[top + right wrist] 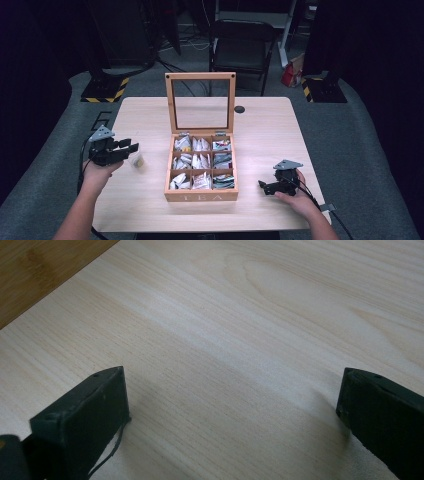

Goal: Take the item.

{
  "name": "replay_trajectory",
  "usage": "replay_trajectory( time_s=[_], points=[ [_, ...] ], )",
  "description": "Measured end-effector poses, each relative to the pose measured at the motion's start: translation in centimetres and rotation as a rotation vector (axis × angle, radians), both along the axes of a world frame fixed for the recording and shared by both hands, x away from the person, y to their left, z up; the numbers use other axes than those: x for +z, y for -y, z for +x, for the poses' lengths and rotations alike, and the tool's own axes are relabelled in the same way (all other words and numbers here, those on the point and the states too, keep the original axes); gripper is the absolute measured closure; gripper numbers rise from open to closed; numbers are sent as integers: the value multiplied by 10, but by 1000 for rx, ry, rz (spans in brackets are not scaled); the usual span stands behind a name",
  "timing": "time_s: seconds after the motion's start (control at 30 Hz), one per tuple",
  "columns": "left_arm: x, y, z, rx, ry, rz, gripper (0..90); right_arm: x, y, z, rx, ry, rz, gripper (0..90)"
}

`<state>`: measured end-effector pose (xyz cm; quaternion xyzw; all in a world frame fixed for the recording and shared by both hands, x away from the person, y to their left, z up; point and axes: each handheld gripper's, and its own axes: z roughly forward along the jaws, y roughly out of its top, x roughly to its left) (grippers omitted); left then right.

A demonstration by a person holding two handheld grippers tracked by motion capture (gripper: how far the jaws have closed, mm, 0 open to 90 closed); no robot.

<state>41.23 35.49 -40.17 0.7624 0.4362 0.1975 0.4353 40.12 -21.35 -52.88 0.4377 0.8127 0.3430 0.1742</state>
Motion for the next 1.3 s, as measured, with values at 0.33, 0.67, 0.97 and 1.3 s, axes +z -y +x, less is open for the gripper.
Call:
replay_trajectory(
  time_s=[0.33,0.67,0.97,1.3],
  points=[
    [7,12,-4,-36,18,1,530,0,0,0,-2,5,4,0],
    [9,18,-11,-65,18,8,503,0,0,0,-2,5,3,0],
    [5,20,-21,-80,20,9,458,0,0,0,-2,5,4,0],
    [-10,23,-35,-88,0,10,455,0,0,0,-2,5,4,0]
  ],
)
